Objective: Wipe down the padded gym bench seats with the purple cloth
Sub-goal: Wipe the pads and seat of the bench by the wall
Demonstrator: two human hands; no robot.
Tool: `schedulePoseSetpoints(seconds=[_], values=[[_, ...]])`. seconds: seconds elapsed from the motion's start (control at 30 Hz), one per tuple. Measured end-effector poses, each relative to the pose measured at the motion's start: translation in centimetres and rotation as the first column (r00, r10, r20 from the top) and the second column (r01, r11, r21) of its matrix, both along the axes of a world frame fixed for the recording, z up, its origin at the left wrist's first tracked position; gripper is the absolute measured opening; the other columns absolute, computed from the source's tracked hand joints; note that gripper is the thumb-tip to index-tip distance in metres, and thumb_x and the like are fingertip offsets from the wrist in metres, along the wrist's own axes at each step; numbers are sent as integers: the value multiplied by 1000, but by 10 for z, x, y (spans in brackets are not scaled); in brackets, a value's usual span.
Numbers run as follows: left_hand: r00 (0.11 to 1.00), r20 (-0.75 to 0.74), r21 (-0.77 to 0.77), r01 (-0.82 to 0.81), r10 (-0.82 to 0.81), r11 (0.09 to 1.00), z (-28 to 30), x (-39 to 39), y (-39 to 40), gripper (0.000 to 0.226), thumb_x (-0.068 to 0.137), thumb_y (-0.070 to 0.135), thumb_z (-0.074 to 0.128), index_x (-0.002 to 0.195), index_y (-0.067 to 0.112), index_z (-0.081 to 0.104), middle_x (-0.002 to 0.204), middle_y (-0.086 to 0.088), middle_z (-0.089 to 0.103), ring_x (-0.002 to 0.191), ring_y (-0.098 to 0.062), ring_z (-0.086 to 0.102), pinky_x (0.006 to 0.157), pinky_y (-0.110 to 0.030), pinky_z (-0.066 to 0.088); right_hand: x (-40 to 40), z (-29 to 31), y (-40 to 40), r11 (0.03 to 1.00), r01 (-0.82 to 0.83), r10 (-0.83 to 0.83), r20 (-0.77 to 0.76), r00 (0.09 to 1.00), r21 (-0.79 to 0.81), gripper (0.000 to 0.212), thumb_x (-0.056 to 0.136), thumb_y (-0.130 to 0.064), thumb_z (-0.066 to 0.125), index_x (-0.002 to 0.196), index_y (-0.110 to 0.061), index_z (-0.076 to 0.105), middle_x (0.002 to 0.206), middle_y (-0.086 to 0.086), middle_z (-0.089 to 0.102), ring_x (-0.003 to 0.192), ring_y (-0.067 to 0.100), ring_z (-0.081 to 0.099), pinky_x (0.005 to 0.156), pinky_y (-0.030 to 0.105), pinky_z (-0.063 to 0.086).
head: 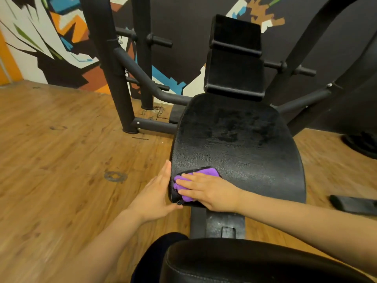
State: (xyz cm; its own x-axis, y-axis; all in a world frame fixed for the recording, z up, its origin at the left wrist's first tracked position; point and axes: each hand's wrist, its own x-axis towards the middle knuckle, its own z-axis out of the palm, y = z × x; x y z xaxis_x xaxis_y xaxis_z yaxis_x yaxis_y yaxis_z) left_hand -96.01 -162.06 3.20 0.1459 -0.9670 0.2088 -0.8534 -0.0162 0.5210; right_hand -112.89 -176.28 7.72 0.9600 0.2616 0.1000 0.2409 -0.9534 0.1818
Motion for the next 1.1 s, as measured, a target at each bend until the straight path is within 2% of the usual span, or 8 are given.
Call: schedulePoseSetpoints(seconds=[0.13,0.23,0.33,0.47,0.63,0.87,1.0,1.1], values=[[998,70,21,-12,10,1000,10,-2,-1,109,72,72,39,139,21,-29,153,2,-26,144,-8,-13,120,-29,3,-39,-7,-18,998,58,-58,2,998,33,42,92,-14,40,133,-8,48,142,15,44,130,31,44,105,46,38],[980,188,-86,-56,72,995,19,-19,-8,90,81,62,25,147,15,-14,154,2,-18,145,-11,-13,117,-32,-2,-79,-6,-31,992,108,-108,7,994,68,39,101,-19,26,135,-10,41,144,13,40,134,25,36,111,38,28],[942,308,-133,-93,131,987,28,-37,-23,76,89,49,23,151,5,16,157,-6,5,146,-19,3,115,-39,5,-122,1,-44,979,184,-184,-10,983,84,41,102,-21,22,136,-10,41,145,11,39,136,22,34,114,34,24],[872,470,-88,-110,139,990,28,-51,-39,66,89,43,29,139,3,47,146,-12,44,138,-29,36,110,-48,25,-179,4,-58,941,324,-323,-23,946,94,40,102,-23,27,137,-12,43,145,11,40,137,22,34,111,37,28],[843,512,-123,-120,166,985,22,-52,-41,65,89,42,32,137,2,48,144,-13,46,136,-32,39,110,-45,17,-224,-4,-62,894,434,-442,57,895,108,38,101,-23,31,135,-15,44,144,11,42,137,24,35,108,42,32],[849,494,-130,-138,185,982,26,-55,-41,65,88,42,32,136,2,50,144,-14,46,135,-33,39,110,-46,18,-224,-16,-56,879,442,-471,183,863,176,36,99,-17,35,132,-12,48,141,14,45,135,25,38,112,38,28],[838,520,-121,-123,168,985,36,-59,-49,63,88,40,35,133,-1,52,140,-18,49,132,-35,44,110,-47,30,-221,-20,-54,826,511,-559,227,798,237,37,101,-26,33,133,-15,47,150,0,34,136,21,35,113,34,25],[843,523,-122,-72,126,990,51,-60,-67,60,94,36,46,142,0,40,151,-18,34,142,-33,29,113,-41,16,-216,-20,-49,751,593,-655,220,722,291,39,101,-32,32,135,-19,44,150,-3,33,140,14,28,115,28,20]])
